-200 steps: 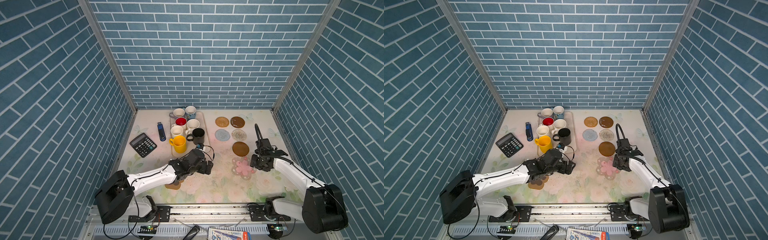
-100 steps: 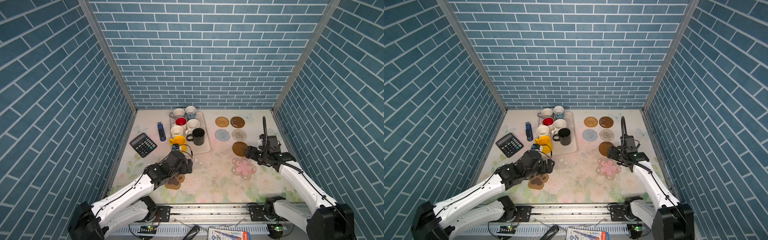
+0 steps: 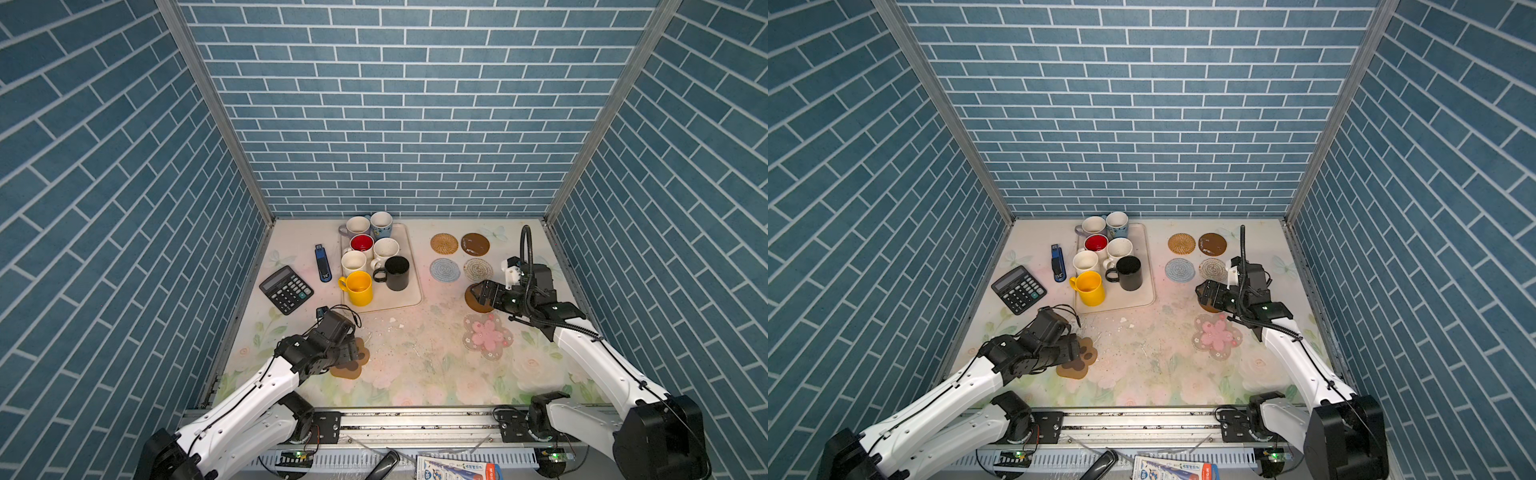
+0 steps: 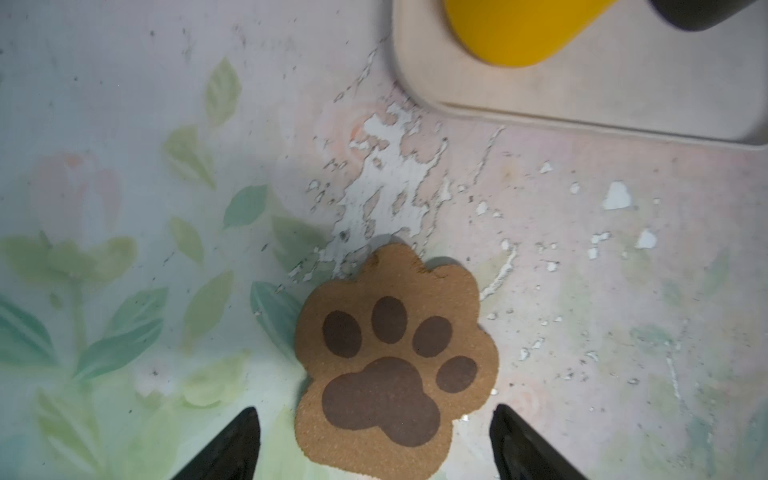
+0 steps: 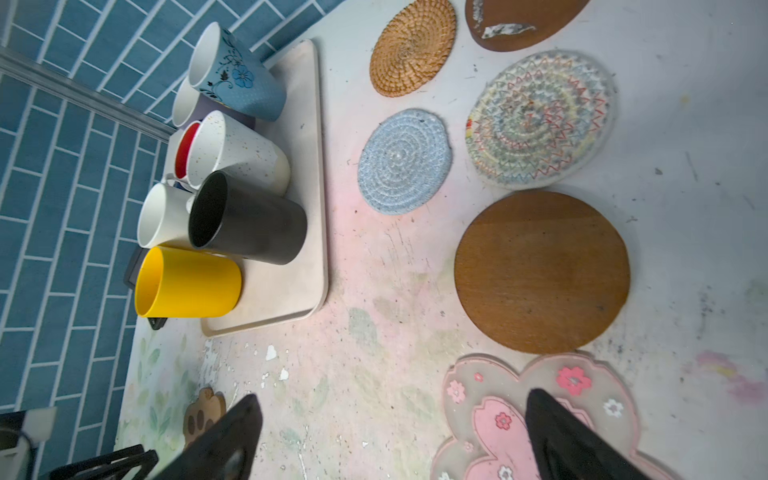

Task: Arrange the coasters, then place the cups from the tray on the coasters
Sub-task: 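Raise the right gripper while the left gripper moves to the paw-print coaster, then lower the left gripper onto the brown paw-print cork coaster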

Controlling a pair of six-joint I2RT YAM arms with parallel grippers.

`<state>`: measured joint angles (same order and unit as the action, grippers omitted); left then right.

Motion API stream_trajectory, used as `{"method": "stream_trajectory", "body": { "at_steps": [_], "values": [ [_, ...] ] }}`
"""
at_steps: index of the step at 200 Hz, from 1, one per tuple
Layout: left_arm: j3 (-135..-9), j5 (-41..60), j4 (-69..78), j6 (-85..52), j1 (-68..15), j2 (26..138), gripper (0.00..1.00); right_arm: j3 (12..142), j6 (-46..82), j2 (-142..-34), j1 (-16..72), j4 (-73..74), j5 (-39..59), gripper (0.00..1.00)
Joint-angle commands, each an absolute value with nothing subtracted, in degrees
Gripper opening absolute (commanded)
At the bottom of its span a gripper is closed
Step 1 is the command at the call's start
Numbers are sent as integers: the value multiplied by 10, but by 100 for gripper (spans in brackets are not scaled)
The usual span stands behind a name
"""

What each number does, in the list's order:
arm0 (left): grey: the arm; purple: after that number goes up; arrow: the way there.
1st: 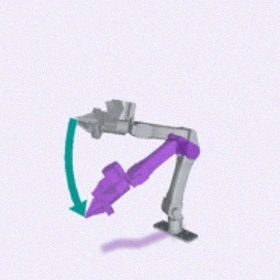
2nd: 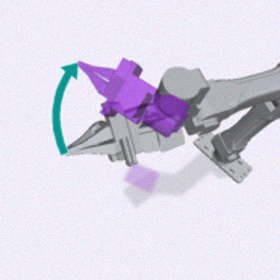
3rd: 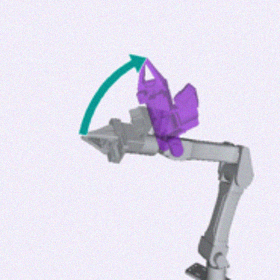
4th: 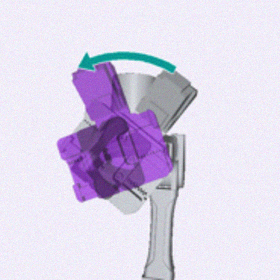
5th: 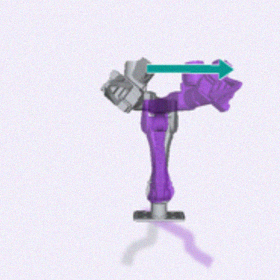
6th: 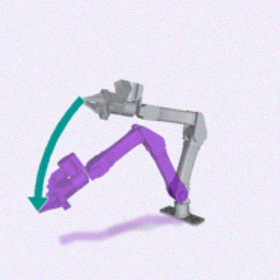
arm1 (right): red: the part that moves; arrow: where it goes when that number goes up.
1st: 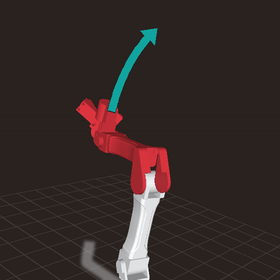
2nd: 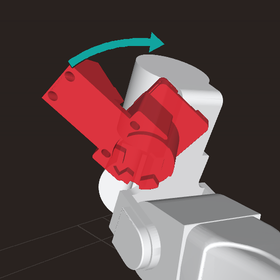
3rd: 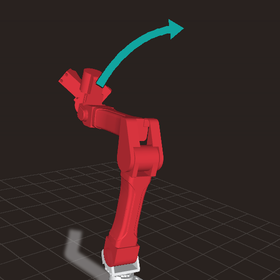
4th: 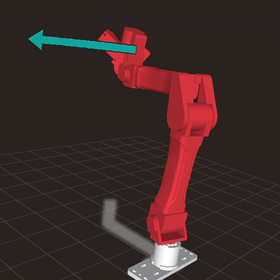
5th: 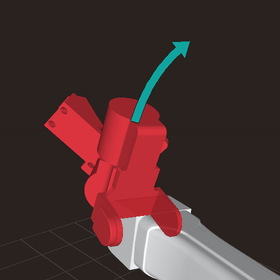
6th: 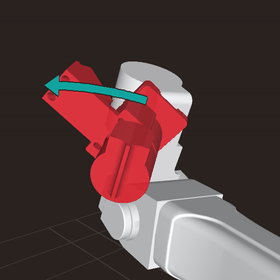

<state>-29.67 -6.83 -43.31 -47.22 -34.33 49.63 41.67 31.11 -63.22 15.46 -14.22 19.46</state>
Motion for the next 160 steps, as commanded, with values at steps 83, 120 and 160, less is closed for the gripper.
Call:
{"method": "stream_trajectory", "body": {
  "at_steps": [83,120,160],
  "values": [
    [-220,-53,-395,-518,-327,485,64,385,308,-637,163,-79,246,99],
    [-219,-24,-374,-522,-328,497,56,369,321,-637,163,-49,258,99],
    [-214,-8,-352,-529,-328,523,53,360,325,-624,163,-44,262,99]
  ]
}}
